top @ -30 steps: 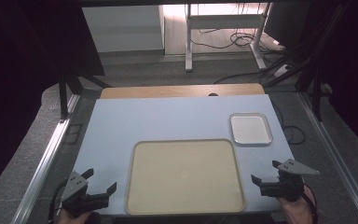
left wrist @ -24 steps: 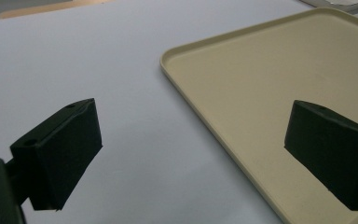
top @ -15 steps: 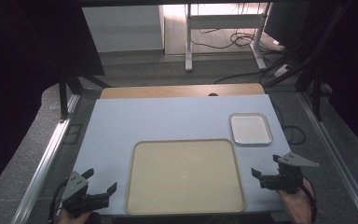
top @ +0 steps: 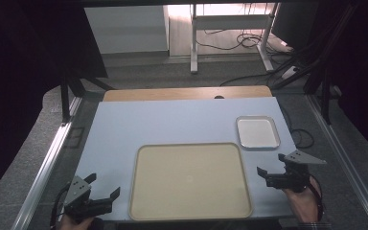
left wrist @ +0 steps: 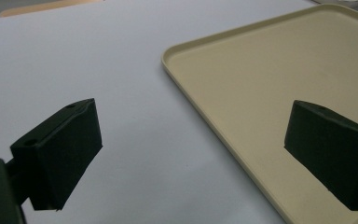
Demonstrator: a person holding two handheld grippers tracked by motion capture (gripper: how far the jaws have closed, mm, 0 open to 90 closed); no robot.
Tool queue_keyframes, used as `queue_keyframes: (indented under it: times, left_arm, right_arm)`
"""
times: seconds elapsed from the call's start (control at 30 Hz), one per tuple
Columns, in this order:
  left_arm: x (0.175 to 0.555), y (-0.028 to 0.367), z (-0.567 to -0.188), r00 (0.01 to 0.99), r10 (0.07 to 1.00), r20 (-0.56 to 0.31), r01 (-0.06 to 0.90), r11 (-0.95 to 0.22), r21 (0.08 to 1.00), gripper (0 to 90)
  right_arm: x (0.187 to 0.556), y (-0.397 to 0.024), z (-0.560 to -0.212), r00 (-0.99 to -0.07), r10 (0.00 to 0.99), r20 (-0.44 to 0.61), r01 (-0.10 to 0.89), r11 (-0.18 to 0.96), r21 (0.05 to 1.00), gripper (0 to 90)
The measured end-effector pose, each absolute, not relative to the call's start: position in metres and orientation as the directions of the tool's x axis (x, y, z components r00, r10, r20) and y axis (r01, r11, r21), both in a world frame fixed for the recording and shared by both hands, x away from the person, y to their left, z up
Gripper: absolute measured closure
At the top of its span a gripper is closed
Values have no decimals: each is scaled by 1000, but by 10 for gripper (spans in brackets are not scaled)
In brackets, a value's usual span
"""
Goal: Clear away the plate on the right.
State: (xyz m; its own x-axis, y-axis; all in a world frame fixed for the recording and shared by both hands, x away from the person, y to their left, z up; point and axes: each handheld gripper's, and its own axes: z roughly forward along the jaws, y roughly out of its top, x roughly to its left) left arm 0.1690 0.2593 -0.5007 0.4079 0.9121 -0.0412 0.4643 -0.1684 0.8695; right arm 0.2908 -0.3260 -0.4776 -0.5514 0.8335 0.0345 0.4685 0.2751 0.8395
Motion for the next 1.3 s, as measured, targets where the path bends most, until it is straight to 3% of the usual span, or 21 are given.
queue_keyframes:
  times: [1.3]
  left_arm:
    - [169, 258, -501, 409, 912, -36, 465, -175, 868, 37]
  right_arm:
    - [342, -336, -471, -508, 858, 69, 510, 236, 827, 9]
